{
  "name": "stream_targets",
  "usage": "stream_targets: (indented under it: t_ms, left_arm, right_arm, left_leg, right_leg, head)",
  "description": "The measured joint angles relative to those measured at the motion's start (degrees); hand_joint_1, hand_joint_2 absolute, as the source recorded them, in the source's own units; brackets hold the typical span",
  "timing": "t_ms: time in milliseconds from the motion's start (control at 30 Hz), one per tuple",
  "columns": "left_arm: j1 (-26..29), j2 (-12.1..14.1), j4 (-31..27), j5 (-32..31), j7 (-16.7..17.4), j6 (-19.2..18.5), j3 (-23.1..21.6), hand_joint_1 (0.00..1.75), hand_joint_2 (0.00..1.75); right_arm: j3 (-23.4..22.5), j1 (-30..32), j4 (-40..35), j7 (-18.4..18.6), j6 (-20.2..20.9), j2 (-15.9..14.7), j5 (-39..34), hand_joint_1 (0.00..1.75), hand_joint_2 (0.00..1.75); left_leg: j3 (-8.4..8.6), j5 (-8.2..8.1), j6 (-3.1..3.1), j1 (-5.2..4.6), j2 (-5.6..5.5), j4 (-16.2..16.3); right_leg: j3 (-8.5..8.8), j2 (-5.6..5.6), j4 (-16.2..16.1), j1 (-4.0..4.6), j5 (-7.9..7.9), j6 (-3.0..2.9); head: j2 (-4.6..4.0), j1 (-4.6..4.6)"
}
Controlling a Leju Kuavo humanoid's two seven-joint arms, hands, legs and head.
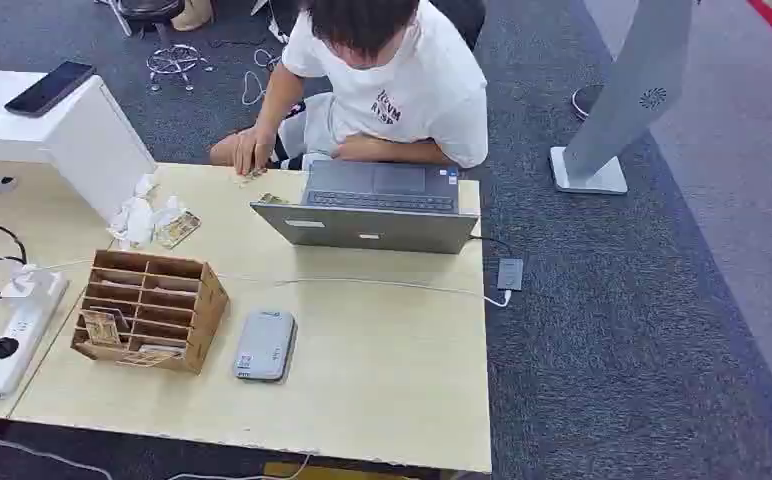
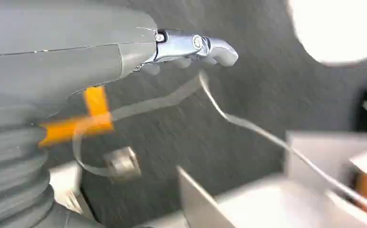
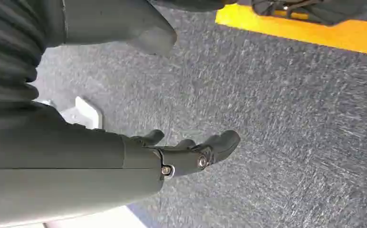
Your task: Pass the card to the sensor for recognition and then transmit it.
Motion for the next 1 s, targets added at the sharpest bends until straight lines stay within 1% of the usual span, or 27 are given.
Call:
stream_targets:
  t_ms: [167, 200, 267, 300, 333, 367, 400, 433, 467, 500, 533, 567, 600, 633, 667, 700, 733, 767, 800, 833, 867, 900, 933, 967, 1000]
  left_arm:
    - [0.16, 0.04, -4.61, -0.94, -0.20, -14.95, 0.20, 0.00, 1.75]
    - [0.16, 0.04, -5.35, -1.12, -0.20, -17.07, 0.26, 0.00, 1.75]
    - [0.21, 0.04, -6.60, -0.70, -0.20, -19.56, 0.42, 0.00, 1.75]
    - [0.44, 0.44, -8.93, 2.20, 0.27, -20.94, 0.37, 0.00, 1.75]
    - [0.86, 0.90, -12.78, 7.10, 2.79, -21.96, 0.35, 0.00, 1.75]
    - [1.37, 2.13, -18.18, 14.19, 8.46, -20.29, 0.35, 0.00, 1.75]
    - [1.84, 4.89, -24.44, 23.54, 16.27, -16.39, 0.35, 0.00, 1.75]
    - [2.09, 8.67, -30.00, 32.86, 25.48, -12.90, 0.37, 0.00, 1.75]
    - [2.18, 11.99, -34.26, 41.10, 37.34, -12.08, 0.44, 0.00, 1.75]
    - [2.62, 15.24, -38.02, 46.20, 47.29, -13.15, 0.50, 0.00, 1.75]
    - [2.61, 16.44, -40.75, 47.81, 53.07, -14.95, 0.52, 0.00, 1.75]
    - [2.51, 17.11, -42.76, 45.31, 57.32, -16.83, 0.50, 0.00, 1.75]
    - [2.54, 17.73, -43.82, 41.97, 58.47, -18.42, 0.50, 0.00, 1.75]
    - [2.65, 17.99, -44.24, 38.25, 57.13, -19.67, 0.48, 0.00, 1.75]
    - [2.61, 17.97, -44.58, 34.34, 53.15, -20.95, 0.44, 0.00, 1.75]
    - [2.45, 18.05, -45.82, 31.53, 47.53, -20.97, 0.41, 0.00, 1.75]
    - [2.15, 18.40, -48.55, 28.73, 41.11, -20.31, 0.17, 0.00, 1.75]
    - [2.09, 18.43, -51.83, 25.11, 35.92, -18.04, -0.83, 0.00, 1.75]
    - [2.27, 18.29, -54.26, 21.93, 32.39, -16.20, -2.35, 0.00, 1.75]
    - [2.78, 18.03, -57.25, 17.09, 27.30, -12.56, -5.19, 0.00, 1.75]
    - [4.12, 17.86, -60.44, 9.85, 20.65, -5.93, -9.57, 0.00, 1.75]
    - [6.00, 17.98, -63.28, 1.66, 14.11, 3.18, -15.06, 0.00, 1.75]
    - [7.44, 18.64, -65.58, -4.29, 9.82, 12.40, -21.98, 0.00, 1.75]
    - [8.33, 19.39, -67.39, -9.42, 7.44, 20.33, -26.97, 0.00, 1.75]
    - [8.97, 20.59, -69.01, -17.01, 6.64, 27.80, -33.28, 0.00, 1.75]
  right_arm:
    - [-0.96, 0.09, 0.00, -1.70, 0.02, -0.02, -1.11, 0.00, 1.75]
    - [-1.16, 0.10, 0.00, -1.90, 0.02, -0.02, -1.22, 0.00, 1.75]
    - [-1.46, 0.14, 0.00, -2.18, -0.04, -0.02, -1.46, 0.00, 1.75]
    - [-1.51, 0.17, 0.00, -2.25, -0.67, -0.02, -1.35, 0.00, 1.75]
    - [-1.53, 0.21, 0.00, -2.27, -1.38, -0.02, -1.18, 0.00, 1.75]
    - [-1.64, 0.24, 0.00, -2.14, -1.73, 0.00, -1.11, 0.00, 1.75]
    - [-1.86, 0.31, 0.00, -1.94, -1.99, 0.00, -1.05, 0.00, 1.75]
    - [-2.05, 0.44, 0.00, -1.71, -1.99, 0.02, -1.03, 0.00, 1.75]
    - [-2.34, 0.56, 0.02, -1.35, -1.97, 0.00, -1.11, 0.00, 1.75]
    - [-2.58, 0.61, 0.02, -1.12, -1.97, 0.00, -1.53, 0.00, 1.75]
    - [-2.75, 0.60, 0.02, -0.92, -1.81, 0.07, -1.68, 0.00, 1.75]
    - [-2.84, 0.50, 0.00, -0.76, -1.71, 0.24, -1.92, 0.00, 1.75]
    - [-2.88, 0.29, 0.00, -0.76, -1.68, 0.28, -1.92, 0.00, 1.75]
    - [-2.95, 0.17, 0.00, -0.76, -1.62, 0.35, -1.86, 0.00, 1.75]
    - [-3.04, 0.07, 0.00, -0.52, -1.53, 0.44, -1.68, 0.00, 1.75]
    - [-3.15, 0.04, 0.00, -0.11, -1.40, 0.44, -1.59, 0.00, 1.75]
    - [-3.26, 0.08, 0.02, 0.26, -1.29, 0.46, -1.36, 0.00, 1.75]
    - [-3.32, 0.11, 0.02, 0.59, -1.01, 0.46, -0.95, 0.00, 1.75]
    - [-3.34, 0.09, 0.00, 0.64, -0.83, 0.46, -0.72, 0.00, 1.75]
    - [-3.37, 0.03, 0.00, 0.85, -0.72, 0.46, -0.65, 0.00, 1.75]
    - [-3.37, -0.12, 0.00, 0.88, -0.48, 0.46, -0.26, 0.00, 1.75]
    - [-3.37, -0.28, 0.00, 0.90, -0.04, 0.46, 0.26, 0.00, 1.75]
    - [-3.37, -0.31, 0.00, 0.92, 0.28, 0.46, 0.46, 0.00, 1.75]
    - [-3.37, -0.32, 0.00, 0.96, 0.50, 0.46, 0.75, 0.00, 1.75]
    - [-3.37, -0.40, -0.02, 1.09, 0.74, 0.46, 1.31, 0.00, 1.75]
  left_leg:
    - [-0.01, 0.00, 0.00, 0.00, 0.00, 0.00]
    - [-0.01, 0.00, 0.00, 0.00, 0.00, 0.00]
    - [-0.01, 0.00, 0.00, -0.01, 0.00, 0.00]
    - [-0.02, 0.00, 0.00, 0.03, 0.01, 0.00]
    - [-0.03, 0.00, -0.02, 0.09, 0.05, -0.02]
    - [-0.01, -0.05, -0.09, 0.27, 0.14, -0.01]
    - [0.00, -0.12, -0.21, 0.55, 0.26, 0.06]
    - [-0.01, -0.12, -0.30, 0.67, 0.26, 0.10]
    - [-0.02, -0.06, -0.39, 0.65, 0.16, 0.10]
    - [0.01, -0.01, -0.44, 0.51, -0.05, 0.03]
    - [0.02, 0.08, -0.40, 0.35, -0.28, -0.09]
    - [0.02, 0.16, -0.44, 0.29, -0.48, -0.17]
    - [0.01, 0.15, -0.46, 0.32, -0.46, -0.19]
    - [0.01, 0.14, -0.48, 0.36, -0.42, -0.19]
    - [-0.01, 0.14, -0.49, 0.47, -0.32, -0.17]
    - [-0.03, 0.10, -0.56, 0.62, -0.18, -0.09]
    - [-0.01, 0.10, -0.56, 0.65, -0.16, -0.01]
    - [0.01, 0.10, -0.56, 0.56, -0.15, 0.00]
    - [-0.02, 0.10, -0.55, 0.50, -0.18, 0.00]
    - [-0.01, 0.11, -0.54, 0.49, -0.24, 0.00]
    - [0.01, 0.12, -0.52, 0.51, -0.26, 0.03]
    - [0.02, 0.11, -0.52, 0.57, -0.22, 0.06]
    - [-0.02, 0.12, -0.52, 0.56, -0.26, 0.07]
    - [-0.02, 0.14, -0.49, 0.53, -0.35, 0.07]
    - [-0.03, 0.16, -0.46, 0.51, -0.40, 0.07]
  right_leg:
    - [0.01, 0.00, 0.00, 0.00, 0.00, 0.00]
    - [0.01, 0.00, 0.00, -0.01, 0.00, 0.00]
    - [0.01, 0.00, 0.00, -0.01, 0.00, 0.00]
    - [0.02, 0.01, 0.02, 0.03, 0.00, 0.00]
    - [0.01, 0.06, 0.03, 0.09, -0.01, -0.02]
    - [0.00, 0.14, 0.03, 0.24, 0.00, -0.07]
    - [-0.03, 0.24, 0.00, 0.48, 0.05, -0.24]
    - [-0.06, 0.23, -0.01, 0.59, 0.02, -0.32]
    - [-0.04, 0.12, 0.04, 0.59, -0.02, -0.36]
    - [-0.06, -0.06, 0.07, 0.49, -0.12, -0.49]
    - [-0.12, -0.31, 0.09, 0.33, -0.21, -0.42]
    - [-0.07, -0.43, 0.11, 0.28, -0.27, -0.43]
    - [-0.05, -0.47, 0.12, 0.30, -0.26, -0.44]
    - [0.03, -0.42, 0.12, 0.33, -0.24, -0.47]
    - [-0.02, -0.31, 0.12, 0.41, -0.15, -0.60]
    - [-0.03, -0.24, 0.07, 0.56, -0.08, -0.67]
    - [-0.13, -0.22, 0.03, 0.61, -0.03, -0.67]
    - [-0.19, -0.22, 0.02, 0.53, -0.03, -0.66]
    - [-0.18, -0.23, 0.03, 0.48, -0.03, -0.65]
    - [-0.16, -0.28, 0.02, 0.46, -0.04, -0.63]
    - [-0.31, -0.29, -0.01, 0.48, -0.05, -0.61]
    - [-0.30, -0.24, -0.01, 0.54, -0.04, -0.61]
    - [-0.26, -0.27, -0.01, 0.53, 0.00, -0.61]
    - [-0.22, -0.33, -0.01, 0.50, 0.01, -0.58]
    - [-0.16, -0.37, 0.01, 0.50, 0.01, -0.57]
  head:
    - [0.02, 0.02]
    - [0.00, 0.02]
    - [0.00, 0.00]
    - [0.02, 0.02]
    - [0.00, 0.15]
    - [0.02, 0.20]
    - [0.00, 0.24]
    - [0.02, 0.31]
    - [0.00, 0.15]
    - [0.02, -0.06]
    - [0.00, -0.22]
    - [0.00, -0.22]
    - [0.02, -0.17]
    - [0.00, -0.09]
    - [0.00, -0.09]
    - [0.00, -0.07]
    - [0.00, 0.09]
    - [0.02, 0.07]
    - [0.00, 0.09]
    - [0.00, 0.02]
    - [0.00, 0.07]
    - [0.02, 0.09]
    - [0.00, 0.15]
    - [0.02, 0.11]
    - [0.00, 0.13]
